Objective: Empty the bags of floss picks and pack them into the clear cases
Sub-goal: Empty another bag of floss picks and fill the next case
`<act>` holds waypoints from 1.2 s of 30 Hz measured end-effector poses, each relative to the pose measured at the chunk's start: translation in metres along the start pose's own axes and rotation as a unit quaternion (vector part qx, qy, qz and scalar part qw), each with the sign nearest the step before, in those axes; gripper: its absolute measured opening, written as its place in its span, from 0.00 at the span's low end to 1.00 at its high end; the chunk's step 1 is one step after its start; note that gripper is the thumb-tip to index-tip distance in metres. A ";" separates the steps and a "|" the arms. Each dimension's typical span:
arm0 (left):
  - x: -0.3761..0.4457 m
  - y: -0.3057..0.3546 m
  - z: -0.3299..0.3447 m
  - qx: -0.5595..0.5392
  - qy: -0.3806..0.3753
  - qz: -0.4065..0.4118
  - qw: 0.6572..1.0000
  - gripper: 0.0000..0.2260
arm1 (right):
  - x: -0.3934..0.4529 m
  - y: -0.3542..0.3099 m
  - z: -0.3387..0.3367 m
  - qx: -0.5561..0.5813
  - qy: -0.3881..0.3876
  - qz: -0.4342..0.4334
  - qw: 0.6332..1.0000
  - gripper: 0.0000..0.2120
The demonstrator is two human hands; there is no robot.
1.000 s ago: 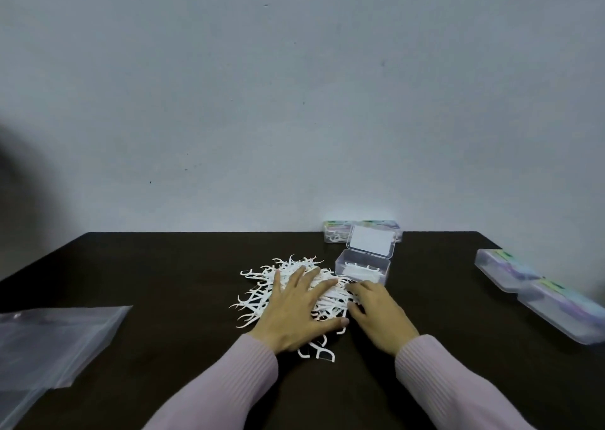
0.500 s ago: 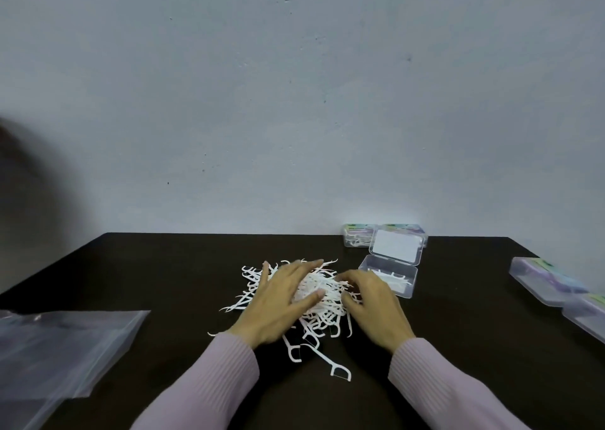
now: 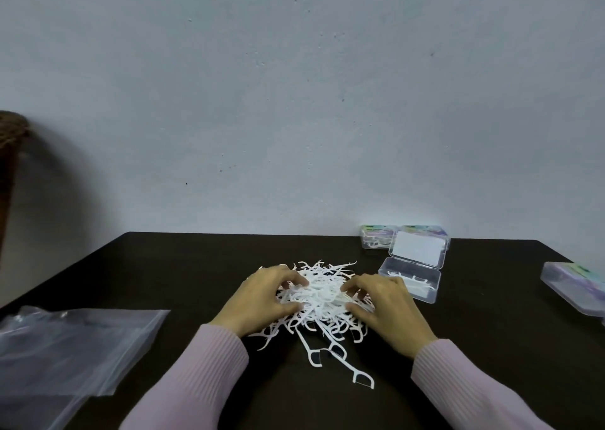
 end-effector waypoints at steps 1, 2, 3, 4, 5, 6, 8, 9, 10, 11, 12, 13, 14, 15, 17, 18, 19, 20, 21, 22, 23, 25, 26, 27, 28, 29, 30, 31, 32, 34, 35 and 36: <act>0.000 0.003 -0.001 0.000 0.009 0.003 1.000 0.14 | 0.000 0.000 -0.002 0.000 0.008 0.000 1.000 0.12; 0.000 0.005 -0.002 0.000 0.020 0.007 1.000 0.13 | 0.000 0.000 -0.004 0.005 0.014 0.001 1.000 0.12; 0.000 0.007 -0.004 0.001 0.030 0.007 1.000 0.12 | 0.000 0.000 -0.005 0.011 0.020 0.003 1.000 0.11; 0.000 0.008 -0.007 0.002 0.042 0.007 0.999 0.11 | 0.000 0.000 -0.007 0.018 0.026 0.007 0.999 0.10; -0.001 0.008 -0.009 0.002 0.054 0.008 0.999 0.10 | 0.000 0.001 -0.009 0.022 0.033 0.010 0.999 0.09; -0.001 0.009 -0.011 0.002 0.065 0.008 0.998 0.09 | 0.000 0.001 -0.011 0.022 0.042 0.012 0.999 0.09; -0.002 0.010 -0.016 -0.003 0.091 0.008 0.996 0.08 | 0.000 0.004 -0.015 0.018 0.060 0.020 0.998 0.08; -0.001 0.010 -0.020 -0.005 0.109 0.009 0.994 0.08 | 0.001 0.005 -0.016 0.020 0.066 0.027 0.997 0.07; -0.001 0.010 -0.024 -0.006 0.128 0.011 0.992 0.08 | 0.001 0.007 -0.017 0.027 0.071 0.035 0.996 0.07; -0.001 0.011 -0.028 -0.007 0.144 0.013 0.989 0.09 | 0.001 0.007 -0.018 0.035 0.077 0.042 0.996 0.07; -0.001 0.012 -0.032 -0.010 0.158 0.015 0.987 0.08 | 0.001 0.008 -0.019 0.042 0.085 0.047 0.994 0.07; -0.002 0.013 -0.036 -0.013 0.170 0.018 0.985 0.08 | 0.001 0.009 -0.021 0.050 0.094 0.053 0.993 0.06; -0.002 0.014 -0.039 -0.015 0.180 0.020 0.983 0.08 | 0.002 0.010 -0.024 0.062 0.104 0.061 0.991 0.06; -0.003 0.015 -0.042 -0.014 0.191 0.022 0.981 0.08 | 0.002 0.012 -0.026 0.077 0.112 0.072 0.988 0.06; -0.003 0.016 -0.048 -0.012 0.209 0.024 0.978 0.08 | 0.002 0.018 -0.027 0.111 0.119 0.101 0.981 0.06; -0.004 0.015 -0.050 -0.020 0.218 0.020 0.976 0.08 | 0.002 0.021 -0.027 0.127 0.122 0.115 0.978 0.06; -0.004 0.013 -0.053 -0.035 0.224 0.011 0.974 0.07 | 0.002 0.024 -0.028 0.145 0.126 0.129 0.973 0.06; -0.004 0.011 -0.054 -0.053 0.229 -0.002 0.972 0.07 | 0.002 0.026 -0.029 0.162 0.129 0.141 0.968 0.05; -0.004 0.009 -0.056 -0.069 0.235 -0.015 0.969 0.07 | 0.003 0.029 -0.031 0.179 0.134 0.151 0.963 0.06; -0.004 0.006 -0.057 -0.086 0.241 -0.028 0.966 0.07 | 0.003 0.031 -0.033 0.193 0.138 0.159 0.958 0.06; -0.005 0.004 -0.059 -0.103 0.247 -0.040 0.963 0.07 | 0.004 0.033 -0.035 0.205 0.141 0.169 0.954 0.06; -0.005 0.001 -0.062 -0.136 0.261 -0.057 0.954 0.07 | 0.005 0.041 -0.042 0.232 0.154 0.189 0.942 0.06; -0.005 0.000 -0.063 -0.155 0.268 -0.067 0.949 0.07 | 0.006 0.046 -0.045 0.246 0.162 0.199 0.934 0.06; -0.005 -0.001 -0.064 -0.177 0.274 -0.079 0.942 0.07 | 0.006 0.051 -0.048 0.261 0.170 0.211 0.926 0.06; -0.006 -0.002 -0.065 -0.201 0.278 -0.092 0.935 0.07 | 0.006 0.058 -0.051 0.270 0.179 0.222 0.920 0.06; -0.005 -0.002 -0.065 -0.224 0.282 -0.105 0.927 0.07 | 0.006 0.064 -0.054 0.274 0.187 0.231 0.915 0.06; -0.004 -0.003 -0.063 -0.244 0.284 -0.116 0.920 0.06 | 0.007 0.071 -0.057 0.272 0.195 0.238 0.912 0.06; -0.003 -0.003 -0.060 -0.260 0.283 -0.126 0.915 0.06 | 0.006 0.078 -0.061 0.269 0.203 0.245 0.909 0.06; -0.002 -0.003 -0.056 -0.273 0.281 -0.133 0.910 0.05 | 0.006 0.085 -0.064 0.265 0.212 0.253 0.906 0.06; 0.001 0.000 -0.047 -0.295 0.270 -0.142 0.905 0.05 | 0.005 0.098 -0.069 0.254 0.227 0.267 0.901 0.07; 0.004 0.004 -0.042 -0.303 0.263 -0.145 0.905 0.05 | 0.005 0.104 -0.071 0.244 0.233 0.275 0.900 0.07; 0.007 0.008 -0.037 -0.308 0.257 -0.146 0.904 0.05 | 0.003 0.110 -0.072 0.230 0.238 0.282 0.901 0.07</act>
Point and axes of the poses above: each hand's wrist, its own x-axis towards the middle knuckle, its own z-axis out of the palm, y = z × x, the point moved 10 cm from there along x, towards the middle knuckle, and after that the axes turned 14 degrees about y, right-handed, at the moved point
